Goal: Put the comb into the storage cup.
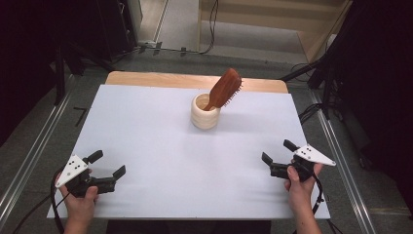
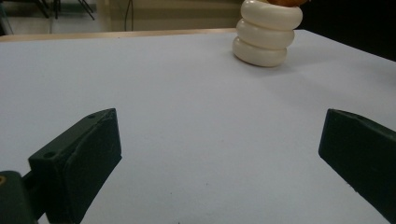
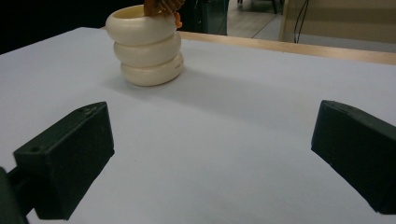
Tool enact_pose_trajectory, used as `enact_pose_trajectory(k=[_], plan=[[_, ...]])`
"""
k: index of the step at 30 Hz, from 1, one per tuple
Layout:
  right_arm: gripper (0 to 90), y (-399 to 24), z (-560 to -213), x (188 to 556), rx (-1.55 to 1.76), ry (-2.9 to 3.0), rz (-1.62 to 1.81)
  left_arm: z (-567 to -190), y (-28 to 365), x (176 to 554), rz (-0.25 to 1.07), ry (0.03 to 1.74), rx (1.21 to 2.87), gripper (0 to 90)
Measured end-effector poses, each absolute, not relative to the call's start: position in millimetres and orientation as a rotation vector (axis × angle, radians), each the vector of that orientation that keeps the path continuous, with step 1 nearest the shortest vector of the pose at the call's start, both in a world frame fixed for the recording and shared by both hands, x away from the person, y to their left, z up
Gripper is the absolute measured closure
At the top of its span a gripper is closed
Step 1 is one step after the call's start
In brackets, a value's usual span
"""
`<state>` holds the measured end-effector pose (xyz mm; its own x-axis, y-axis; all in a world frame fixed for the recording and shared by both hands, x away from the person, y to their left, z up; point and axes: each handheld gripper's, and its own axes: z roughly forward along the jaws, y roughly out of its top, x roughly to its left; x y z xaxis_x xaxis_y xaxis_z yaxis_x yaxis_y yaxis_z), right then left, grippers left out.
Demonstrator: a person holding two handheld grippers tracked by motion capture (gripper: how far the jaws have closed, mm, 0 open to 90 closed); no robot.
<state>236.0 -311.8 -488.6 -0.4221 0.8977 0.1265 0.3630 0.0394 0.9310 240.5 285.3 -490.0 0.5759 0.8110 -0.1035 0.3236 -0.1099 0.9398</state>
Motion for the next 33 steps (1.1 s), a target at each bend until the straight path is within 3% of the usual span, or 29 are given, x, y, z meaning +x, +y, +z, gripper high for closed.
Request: enact_pose_trajectory(k=[33], plan=[[0.0, -360, -508, 192, 1.271, 1.773, 1.345, -490, 283, 240, 0.554, 0.946, 1.707, 0.0]])
